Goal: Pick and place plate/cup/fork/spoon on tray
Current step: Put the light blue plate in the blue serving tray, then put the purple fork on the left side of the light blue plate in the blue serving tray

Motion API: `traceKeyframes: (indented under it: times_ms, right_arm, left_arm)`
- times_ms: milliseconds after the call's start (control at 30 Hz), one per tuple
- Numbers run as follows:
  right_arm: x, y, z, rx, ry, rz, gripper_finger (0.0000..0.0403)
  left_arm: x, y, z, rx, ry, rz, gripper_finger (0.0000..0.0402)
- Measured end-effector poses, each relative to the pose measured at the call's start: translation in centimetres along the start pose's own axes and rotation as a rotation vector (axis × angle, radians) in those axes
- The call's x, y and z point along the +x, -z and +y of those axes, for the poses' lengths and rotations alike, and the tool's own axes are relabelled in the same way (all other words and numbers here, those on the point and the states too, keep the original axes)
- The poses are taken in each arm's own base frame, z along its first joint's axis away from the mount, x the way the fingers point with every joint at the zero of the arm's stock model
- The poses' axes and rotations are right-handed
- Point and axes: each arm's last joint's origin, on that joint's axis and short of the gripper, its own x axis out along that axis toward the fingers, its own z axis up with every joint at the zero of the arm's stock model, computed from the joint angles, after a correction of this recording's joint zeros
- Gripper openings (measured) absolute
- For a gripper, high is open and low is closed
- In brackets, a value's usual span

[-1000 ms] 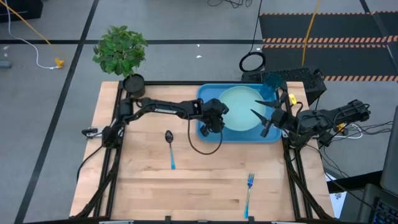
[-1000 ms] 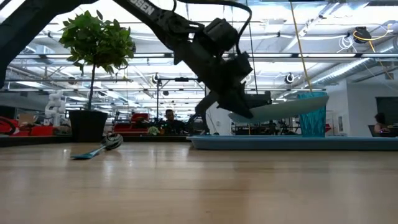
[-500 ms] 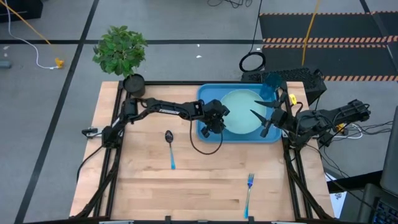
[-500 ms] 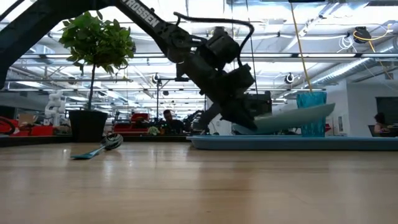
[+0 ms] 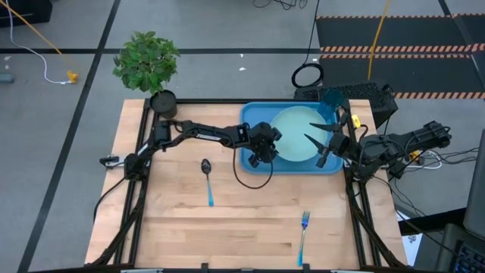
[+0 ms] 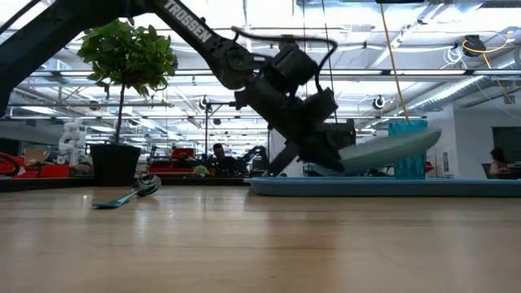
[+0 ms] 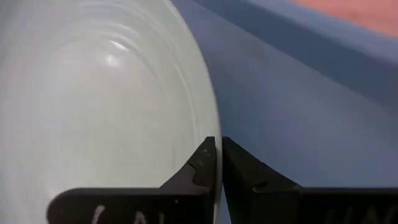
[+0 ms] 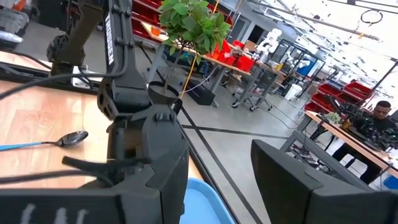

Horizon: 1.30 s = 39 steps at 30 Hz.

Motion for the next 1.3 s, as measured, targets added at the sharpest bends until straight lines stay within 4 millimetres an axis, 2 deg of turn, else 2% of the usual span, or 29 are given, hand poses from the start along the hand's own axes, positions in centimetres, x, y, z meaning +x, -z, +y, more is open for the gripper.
traceKeyframes:
  times_ms: [167,633,1000,1067,1167,1300]
  right_arm:
    - [0.0,0.0,0.0,0.0,0.0,0.0,0.0167]
    - [0.0,0.0,0.0,0.002,0.0,-0.002,0.0167]
    - [0.0,0.0,0.0,0.002,0.0,-0.002,0.0167]
    - [0.0,0.0,0.0,0.001,0.0,-0.001,0.0167]
    - [0.0,0.0,0.0,-0.003,-0.002,0.002,0.0167]
    - [0.0,0.0,0.0,-0.002,-0.004,0.001,0.0167]
  left_arm:
    - [0.4,0.5,-0.2,-0.008,0.0,0.006,0.0022]
    - [0.3,0.1,0.7,-0.061,-0.085,-0.035,0.006]
    - [0.2,-0.1,1.0,-0.163,-0.12,-0.041,0.0127]
    - [-0.2,-0.6,1.1,-0.203,-0.157,0.021,0.0135]
    - [-1.8,-1.8,1.8,-0.231,-0.207,0.114,0.0137]
    - [-3.9,-3.0,2.0,-0.256,-0.16,0.152,0.0131]
